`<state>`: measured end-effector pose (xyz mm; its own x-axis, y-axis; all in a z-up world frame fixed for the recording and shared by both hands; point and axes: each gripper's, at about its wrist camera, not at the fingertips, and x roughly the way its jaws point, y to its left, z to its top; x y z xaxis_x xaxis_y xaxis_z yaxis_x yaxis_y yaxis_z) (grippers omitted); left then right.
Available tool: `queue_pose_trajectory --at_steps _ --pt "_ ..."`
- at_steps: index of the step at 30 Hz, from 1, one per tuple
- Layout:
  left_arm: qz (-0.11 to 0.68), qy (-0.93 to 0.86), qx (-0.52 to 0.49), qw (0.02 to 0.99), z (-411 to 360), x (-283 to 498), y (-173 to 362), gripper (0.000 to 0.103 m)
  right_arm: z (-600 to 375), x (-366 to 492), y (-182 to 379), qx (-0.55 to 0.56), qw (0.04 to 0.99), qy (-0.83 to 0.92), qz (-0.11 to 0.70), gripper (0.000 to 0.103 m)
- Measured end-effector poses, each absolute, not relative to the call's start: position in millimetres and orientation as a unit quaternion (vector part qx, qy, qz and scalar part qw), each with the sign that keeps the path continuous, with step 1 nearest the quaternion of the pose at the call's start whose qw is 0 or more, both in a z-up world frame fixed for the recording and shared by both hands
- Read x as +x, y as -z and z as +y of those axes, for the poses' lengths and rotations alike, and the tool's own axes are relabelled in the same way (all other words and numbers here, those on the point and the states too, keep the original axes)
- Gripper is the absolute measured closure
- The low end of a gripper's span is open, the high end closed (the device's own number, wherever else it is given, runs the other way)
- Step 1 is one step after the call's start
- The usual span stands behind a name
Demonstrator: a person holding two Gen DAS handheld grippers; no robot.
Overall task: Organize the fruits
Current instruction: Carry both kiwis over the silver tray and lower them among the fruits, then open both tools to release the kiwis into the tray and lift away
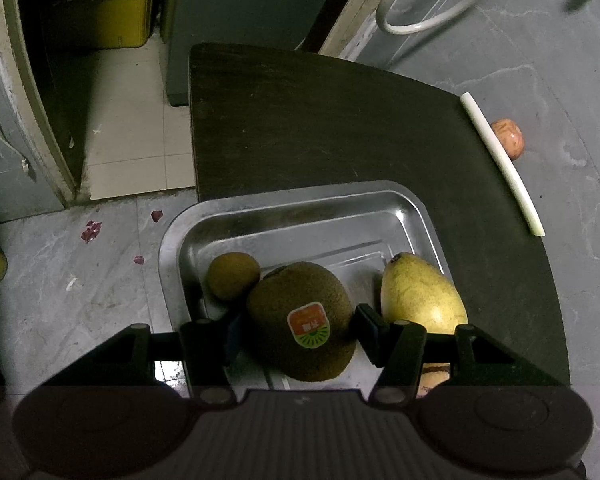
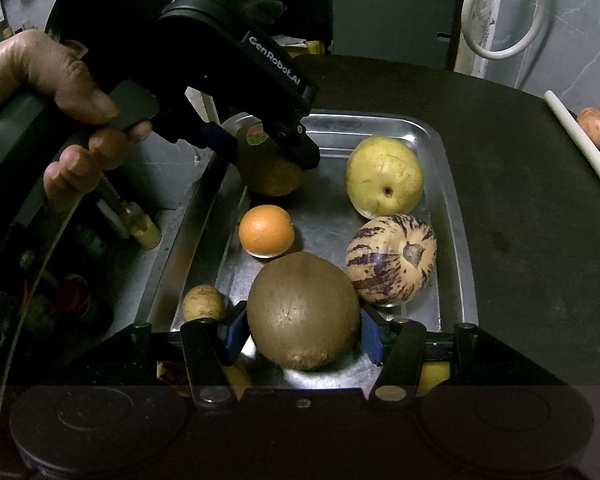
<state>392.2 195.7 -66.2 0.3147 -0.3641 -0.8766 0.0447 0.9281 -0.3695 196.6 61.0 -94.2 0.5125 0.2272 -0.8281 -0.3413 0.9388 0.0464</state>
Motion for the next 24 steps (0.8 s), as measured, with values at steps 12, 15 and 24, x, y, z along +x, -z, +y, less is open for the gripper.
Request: queue_pose_trajectory --at_steps 12,15,24 --pt "0.588 0.124 -0.157 0.783 199 388 65 0.029 55 195 86 -0.042 0.869 -0.167 0.464 0.034" --pt "0.593 0.127 -0.151 0.781 196 385 62 0.025 52 192 82 -0.038 0.870 -0.167 0.462 0.032" --pt "0.584 0.125 -0.148 0.789 197 378 39 0.010 42 179 65 -0.025 0.881 -0.162 0.444 0.022"
